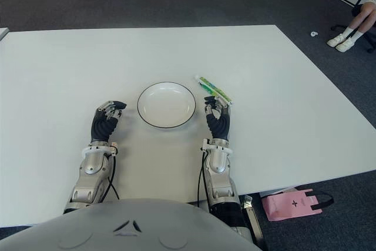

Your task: Put the toothpaste on the table into the plate.

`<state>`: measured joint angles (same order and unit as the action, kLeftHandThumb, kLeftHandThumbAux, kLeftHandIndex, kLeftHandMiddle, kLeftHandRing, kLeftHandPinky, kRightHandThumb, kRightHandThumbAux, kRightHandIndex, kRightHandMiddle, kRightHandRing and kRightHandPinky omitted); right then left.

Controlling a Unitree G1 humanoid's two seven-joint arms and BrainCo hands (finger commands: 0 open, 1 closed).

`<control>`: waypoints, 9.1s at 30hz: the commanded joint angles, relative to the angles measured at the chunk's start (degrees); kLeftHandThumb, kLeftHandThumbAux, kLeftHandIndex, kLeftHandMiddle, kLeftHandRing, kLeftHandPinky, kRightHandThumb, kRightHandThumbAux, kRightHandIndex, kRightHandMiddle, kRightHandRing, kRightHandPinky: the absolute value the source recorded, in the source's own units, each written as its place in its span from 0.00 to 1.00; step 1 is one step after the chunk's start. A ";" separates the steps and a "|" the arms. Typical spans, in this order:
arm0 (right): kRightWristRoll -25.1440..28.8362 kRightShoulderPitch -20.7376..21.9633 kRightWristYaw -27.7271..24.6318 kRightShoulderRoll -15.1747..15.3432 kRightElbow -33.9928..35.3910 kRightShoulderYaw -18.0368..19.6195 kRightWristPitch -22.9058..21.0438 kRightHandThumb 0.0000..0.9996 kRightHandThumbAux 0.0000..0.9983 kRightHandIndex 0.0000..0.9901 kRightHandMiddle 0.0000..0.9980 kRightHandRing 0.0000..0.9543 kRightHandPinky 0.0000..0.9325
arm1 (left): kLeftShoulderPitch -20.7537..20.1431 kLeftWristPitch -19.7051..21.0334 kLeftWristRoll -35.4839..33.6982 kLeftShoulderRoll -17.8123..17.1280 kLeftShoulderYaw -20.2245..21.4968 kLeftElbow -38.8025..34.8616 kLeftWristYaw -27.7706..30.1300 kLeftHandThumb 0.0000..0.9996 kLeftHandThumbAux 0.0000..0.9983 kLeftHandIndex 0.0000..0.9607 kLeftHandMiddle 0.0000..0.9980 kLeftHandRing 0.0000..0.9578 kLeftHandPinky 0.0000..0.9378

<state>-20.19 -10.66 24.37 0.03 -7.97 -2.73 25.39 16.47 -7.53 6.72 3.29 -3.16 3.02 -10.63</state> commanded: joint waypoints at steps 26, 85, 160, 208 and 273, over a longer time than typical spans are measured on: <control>-15.68 9.80 2.59 12.91 1.98 3.56 -11.34 0.52 0.49 0.03 0.08 0.09 0.14 | -0.11 2.52 0.58 0.88 -0.33 1.51 -0.23 0.71 0.72 0.43 0.40 0.35 0.26; -18.28 41.52 -34.76 32.06 -18.67 -13.63 -26.37 0.50 0.23 0.00 0.00 0.00 0.05 | 0.68 0.85 1.33 1.90 -0.98 1.70 -1.77 0.71 0.72 0.43 0.41 0.36 0.26; -21.10 45.43 -42.10 31.70 -38.03 -26.82 -18.23 0.50 0.17 0.00 0.00 0.00 0.00 | 1.49 -1.04 0.57 1.28 0.27 2.20 -1.89 0.71 0.72 0.43 0.41 0.38 0.33; -18.61 49.81 -9.46 18.60 -63.98 -25.48 -26.66 0.62 0.49 0.04 0.13 0.21 0.37 | 2.67 -3.16 -0.69 0.71 1.32 2.53 -1.57 0.71 0.72 0.44 0.40 0.38 0.36; -13.40 47.17 5.56 17.49 -55.33 -18.97 -18.87 0.95 0.66 0.38 0.51 0.57 0.82 | 1.30 -5.23 -0.91 0.96 2.15 4.73 -1.49 0.71 0.72 0.44 0.40 0.41 0.40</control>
<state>-34.50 36.85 29.73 16.91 -65.28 -22.55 4.97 16.86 -14.62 5.64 3.63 -0.98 5.66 -12.02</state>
